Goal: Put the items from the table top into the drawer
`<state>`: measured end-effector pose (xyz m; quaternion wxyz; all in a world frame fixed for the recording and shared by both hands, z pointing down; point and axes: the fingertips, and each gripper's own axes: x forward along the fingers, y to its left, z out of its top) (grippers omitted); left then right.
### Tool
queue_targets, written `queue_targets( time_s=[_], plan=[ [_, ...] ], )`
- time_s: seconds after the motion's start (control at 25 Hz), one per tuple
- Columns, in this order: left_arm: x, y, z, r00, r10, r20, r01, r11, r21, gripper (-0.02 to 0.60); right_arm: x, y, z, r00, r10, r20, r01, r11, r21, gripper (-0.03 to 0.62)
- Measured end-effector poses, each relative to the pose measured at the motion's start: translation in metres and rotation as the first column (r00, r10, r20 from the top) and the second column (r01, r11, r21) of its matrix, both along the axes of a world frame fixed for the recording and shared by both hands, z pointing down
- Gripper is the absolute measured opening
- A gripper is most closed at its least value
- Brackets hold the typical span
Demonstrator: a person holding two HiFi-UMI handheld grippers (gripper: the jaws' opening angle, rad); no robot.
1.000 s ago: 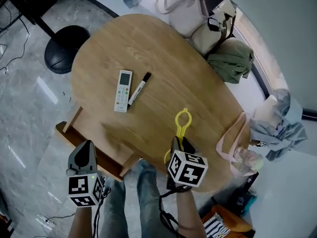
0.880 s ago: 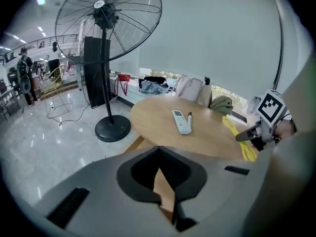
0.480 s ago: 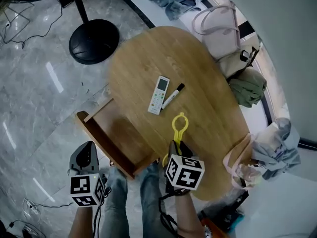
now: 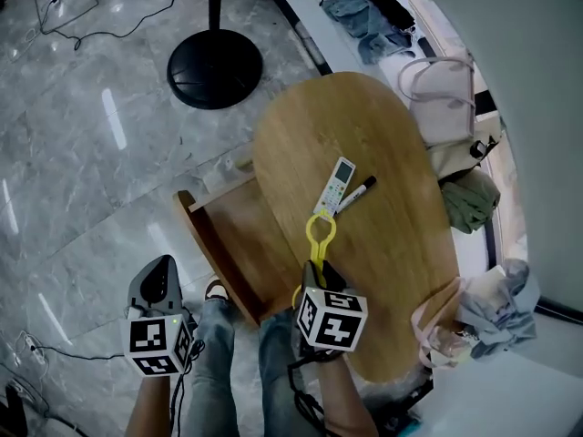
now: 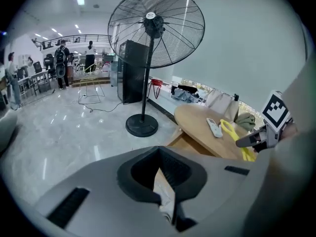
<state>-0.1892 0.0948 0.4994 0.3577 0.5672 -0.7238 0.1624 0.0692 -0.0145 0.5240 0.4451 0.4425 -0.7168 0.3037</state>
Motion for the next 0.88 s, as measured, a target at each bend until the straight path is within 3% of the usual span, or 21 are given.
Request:
queue_targets(
  time_s=[0.52, 0.88],
  plan=[
    [-0.045, 0.058, 0.009, 0.988, -0.154, -0.012, 0.154, 0.988, -0.018, -0.005, -0.076, 0.026, 0.004, 0.979, -0.204, -0.001, 0.204, 0.979, -0.02, 0.118],
    [-0.058, 0.06, 0.012, 0.981, -0.194, -0.013, 0.194, 0.981, -0.007, -0.005, -0.098, 0.038, 0.012, 0.965, -0.26, 0.031, 0.261, 0.964, -0.039, 0.118]
  ],
)
